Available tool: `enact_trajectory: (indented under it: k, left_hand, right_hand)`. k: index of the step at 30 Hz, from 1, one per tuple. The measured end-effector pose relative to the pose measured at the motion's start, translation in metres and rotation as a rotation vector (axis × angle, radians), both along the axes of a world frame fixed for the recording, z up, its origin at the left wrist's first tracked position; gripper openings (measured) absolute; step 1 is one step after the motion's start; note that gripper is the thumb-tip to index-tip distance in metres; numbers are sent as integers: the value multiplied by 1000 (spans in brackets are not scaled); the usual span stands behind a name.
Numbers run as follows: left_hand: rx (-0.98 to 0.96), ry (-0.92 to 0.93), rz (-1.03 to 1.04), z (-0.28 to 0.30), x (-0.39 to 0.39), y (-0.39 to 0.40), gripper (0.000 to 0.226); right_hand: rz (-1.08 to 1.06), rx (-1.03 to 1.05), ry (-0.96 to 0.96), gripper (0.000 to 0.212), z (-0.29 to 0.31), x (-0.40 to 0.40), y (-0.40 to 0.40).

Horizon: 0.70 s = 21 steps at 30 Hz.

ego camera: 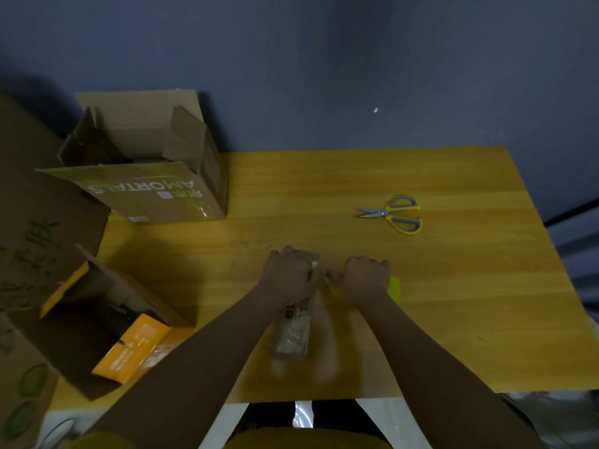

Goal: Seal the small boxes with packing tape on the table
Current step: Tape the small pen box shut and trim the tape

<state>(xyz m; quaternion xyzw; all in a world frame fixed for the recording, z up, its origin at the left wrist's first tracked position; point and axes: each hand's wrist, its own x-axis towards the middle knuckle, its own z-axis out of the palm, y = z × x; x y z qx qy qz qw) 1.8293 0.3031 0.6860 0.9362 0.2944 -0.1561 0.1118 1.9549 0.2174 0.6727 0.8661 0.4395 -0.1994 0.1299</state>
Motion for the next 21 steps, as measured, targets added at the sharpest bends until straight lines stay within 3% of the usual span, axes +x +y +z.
enact_trajectory:
  k: [9,15,21]
  left_hand:
    - [221,-132,281,-28,-6,-29,29]
    - [-154,-46,452,-30,5,-40,71]
    - [-215,-163,454,-31,-9,-36,73]
  right_hand:
    - [32,16,21,60,-3,5,0]
    - [55,4,32,59,-3,8,0]
    - [-25,86,262,76,0,43,-23]
